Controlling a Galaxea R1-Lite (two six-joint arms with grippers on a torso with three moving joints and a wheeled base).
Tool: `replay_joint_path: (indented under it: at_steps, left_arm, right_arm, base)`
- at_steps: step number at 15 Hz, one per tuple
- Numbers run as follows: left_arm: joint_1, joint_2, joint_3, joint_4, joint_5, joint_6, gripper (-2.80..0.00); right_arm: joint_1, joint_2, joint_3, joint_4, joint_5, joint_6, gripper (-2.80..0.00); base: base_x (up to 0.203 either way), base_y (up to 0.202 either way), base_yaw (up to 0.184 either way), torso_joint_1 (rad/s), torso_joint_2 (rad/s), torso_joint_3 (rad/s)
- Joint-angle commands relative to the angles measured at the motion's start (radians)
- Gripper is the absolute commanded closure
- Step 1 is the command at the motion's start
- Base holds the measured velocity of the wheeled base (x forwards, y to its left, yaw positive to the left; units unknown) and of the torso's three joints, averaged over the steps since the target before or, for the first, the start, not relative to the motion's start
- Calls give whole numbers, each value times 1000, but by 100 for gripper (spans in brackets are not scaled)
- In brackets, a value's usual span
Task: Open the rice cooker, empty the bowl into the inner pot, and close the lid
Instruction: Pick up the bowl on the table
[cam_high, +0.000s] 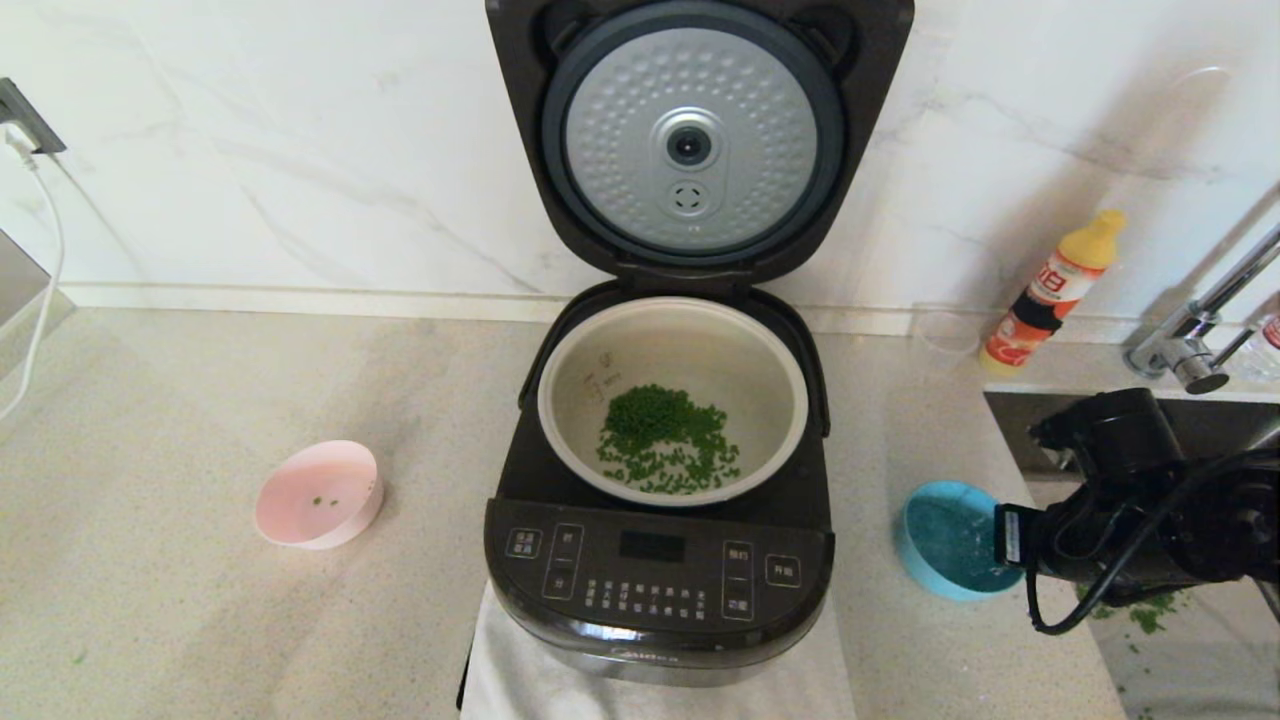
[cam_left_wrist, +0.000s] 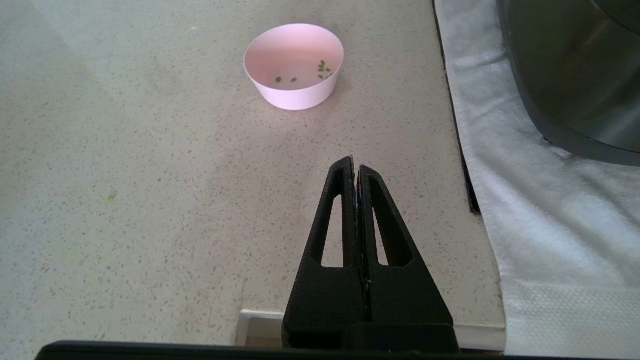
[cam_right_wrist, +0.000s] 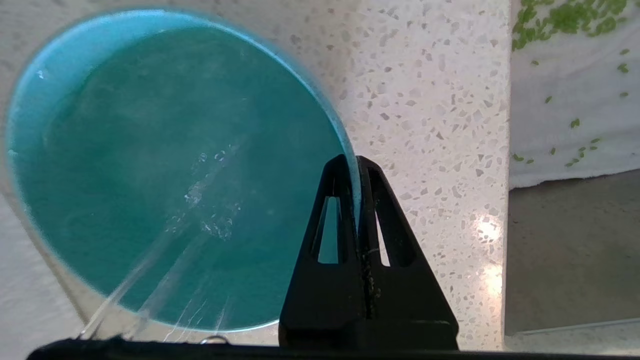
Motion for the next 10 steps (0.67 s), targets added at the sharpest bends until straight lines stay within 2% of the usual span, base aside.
replay_joint_path:
  at_steps: [1, 6, 10]
  left_arm:
    - [0, 2, 8, -1, 0, 1, 0]
    - [0, 2, 8, -1, 0, 1, 0]
    - [0, 2, 9, -1, 0, 1, 0]
  right_arm:
    - [3, -25, -18, 16, -2, 1, 0]
    - [7, -92, -128, 199, 4, 0, 0]
    - [23, -143, -179, 277, 9, 0, 0]
  base:
    - [0, 0, 0, 0, 0, 0]
    - [0, 0, 0, 0, 0, 0]
    - [0, 0, 0, 0, 0, 0]
